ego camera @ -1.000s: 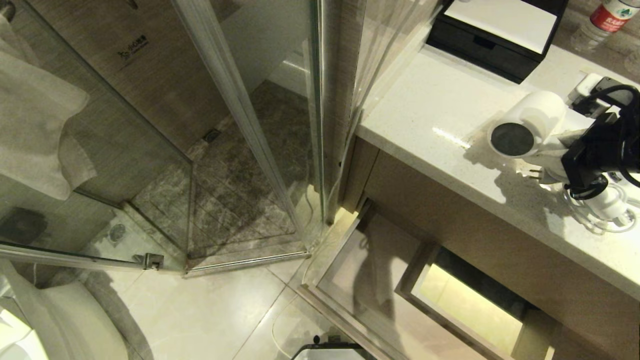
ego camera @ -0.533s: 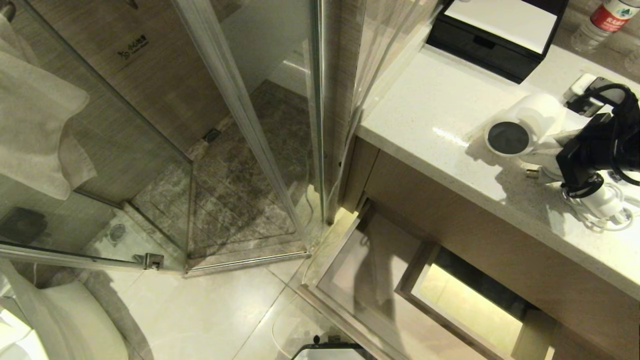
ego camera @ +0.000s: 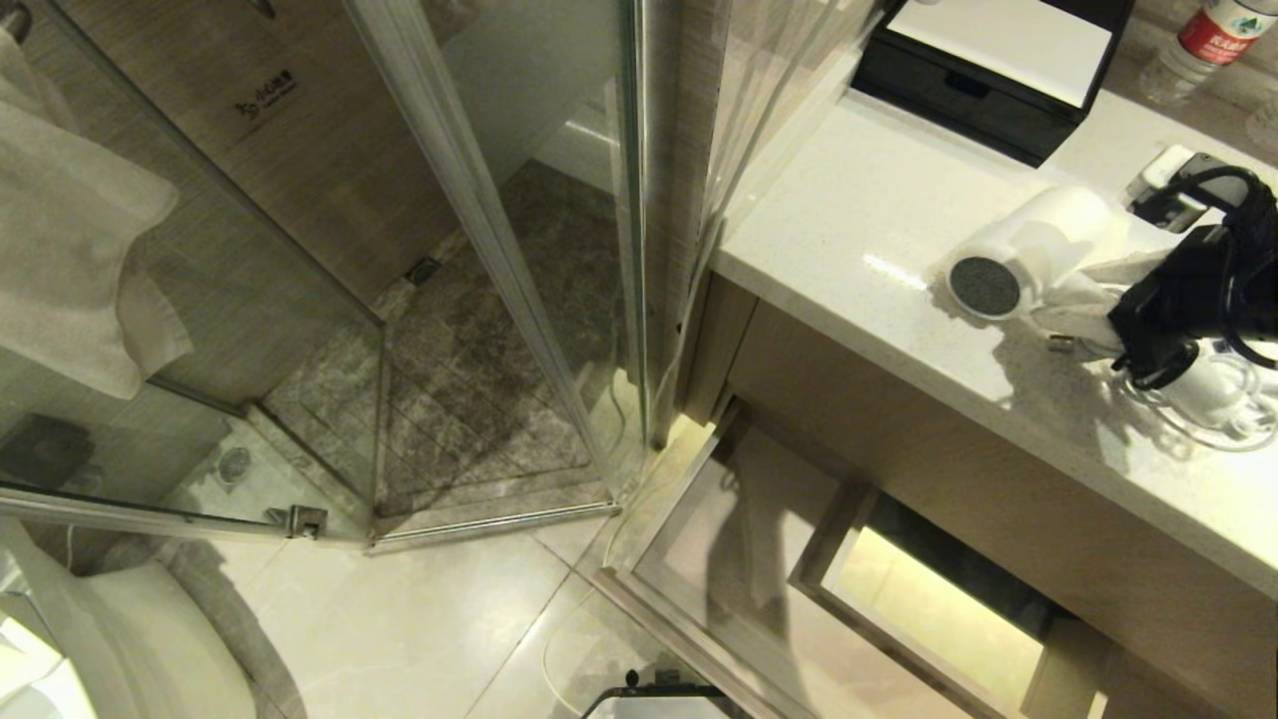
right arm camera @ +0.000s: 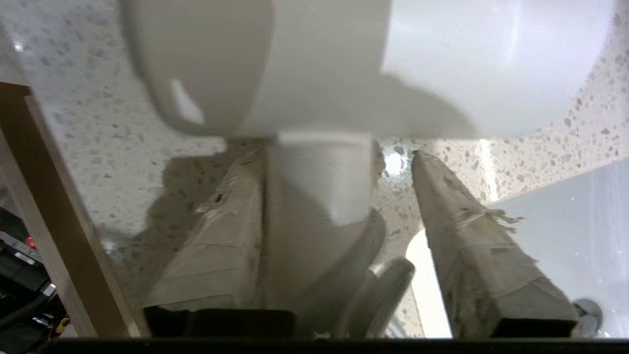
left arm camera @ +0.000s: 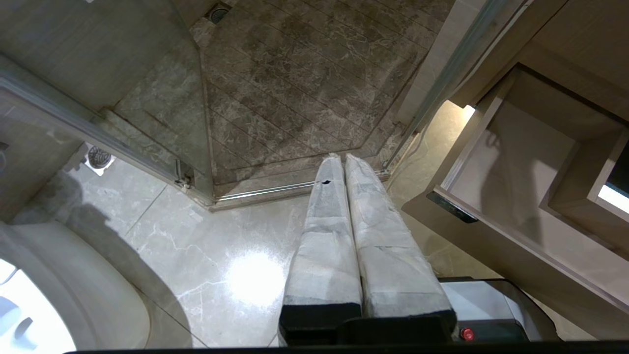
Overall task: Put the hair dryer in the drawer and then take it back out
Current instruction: Place it on the countertop, then close the drawer
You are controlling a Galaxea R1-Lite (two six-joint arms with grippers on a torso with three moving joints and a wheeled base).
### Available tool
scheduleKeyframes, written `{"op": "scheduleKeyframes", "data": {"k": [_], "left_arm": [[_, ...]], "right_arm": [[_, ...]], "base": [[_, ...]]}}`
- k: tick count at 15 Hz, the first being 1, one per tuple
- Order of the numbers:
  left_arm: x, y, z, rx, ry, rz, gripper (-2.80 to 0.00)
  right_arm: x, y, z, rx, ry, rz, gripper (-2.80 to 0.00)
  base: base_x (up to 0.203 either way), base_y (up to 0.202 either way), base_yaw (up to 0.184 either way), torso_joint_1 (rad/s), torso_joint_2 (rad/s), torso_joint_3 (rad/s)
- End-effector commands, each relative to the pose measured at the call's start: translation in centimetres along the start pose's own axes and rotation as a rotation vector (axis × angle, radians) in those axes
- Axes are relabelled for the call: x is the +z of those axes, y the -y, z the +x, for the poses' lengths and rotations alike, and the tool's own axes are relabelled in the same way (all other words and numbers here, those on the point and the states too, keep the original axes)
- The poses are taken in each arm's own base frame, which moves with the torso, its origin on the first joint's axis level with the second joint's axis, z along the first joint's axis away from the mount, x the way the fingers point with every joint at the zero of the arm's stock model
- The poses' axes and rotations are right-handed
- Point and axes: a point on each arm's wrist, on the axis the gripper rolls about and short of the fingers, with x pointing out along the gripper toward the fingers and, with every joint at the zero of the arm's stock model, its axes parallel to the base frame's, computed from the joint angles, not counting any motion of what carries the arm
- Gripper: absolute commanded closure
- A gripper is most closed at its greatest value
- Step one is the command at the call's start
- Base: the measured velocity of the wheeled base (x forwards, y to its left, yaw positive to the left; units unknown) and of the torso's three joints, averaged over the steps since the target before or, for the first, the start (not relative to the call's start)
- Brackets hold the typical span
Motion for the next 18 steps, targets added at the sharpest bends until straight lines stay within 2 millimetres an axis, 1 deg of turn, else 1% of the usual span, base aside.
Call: {"op": "scheduleKeyframes", "data": {"k": [1, 4, 7, 10, 12, 13, 15, 18], "left_arm": [[0.0, 0.0, 0.0, 0.000, -0.002, 0.000, 0.00], [0.0, 0.0, 0.0, 0.000, -0.002, 0.000, 0.00], [0.0, 0.0, 0.0, 0.000, -0.002, 0.000, 0.00], [0.0, 0.0, 0.0, 0.000, -0.002, 0.000, 0.00], [0.0, 0.0, 0.0, 0.000, -0.002, 0.000, 0.00], [0.0, 0.0, 0.0, 0.000, -0.002, 0.000, 0.00], [0.0, 0.0, 0.0, 0.000, -0.002, 0.000, 0.00], [0.0, 0.0, 0.0, 0.000, -0.002, 0.000, 0.00]], "right_arm": [[0.2, 0.2, -0.2, -0.023, -0.001, -0.006, -2.80], [0.7, 0.0, -1.7, -0.055, 0.032, -0.014, -2.80], [0.6, 0.1, -3.4, -0.091, 0.045, -0.007, -2.80], [0.3, -0.4, -5.1, -0.115, 0.049, -0.007, -2.80], [-0.2, -1.1, -6.6, -0.129, 0.047, -0.004, -2.80], [-0.6, -1.7, -7.4, -0.133, 0.043, -0.001, 0.00], [-1.3, -2.8, -8.7, -0.139, 0.038, 0.001, 0.00], [-1.7, -4.0, -10.5, -0.153, 0.053, -0.009, 0.00]], "base": [[0.000, 0.000, 0.000, 0.000, 0.00, 0.000], [0.000, 0.000, 0.000, 0.000, 0.00, 0.000], [0.000, 0.000, 0.000, 0.000, 0.00, 0.000], [0.000, 0.000, 0.000, 0.000, 0.00, 0.000], [0.000, 0.000, 0.000, 0.000, 0.00, 0.000], [0.000, 0.000, 0.000, 0.000, 0.00, 0.000], [0.000, 0.000, 0.000, 0.000, 0.00, 0.000], [0.000, 0.000, 0.000, 0.000, 0.00, 0.000]]}}
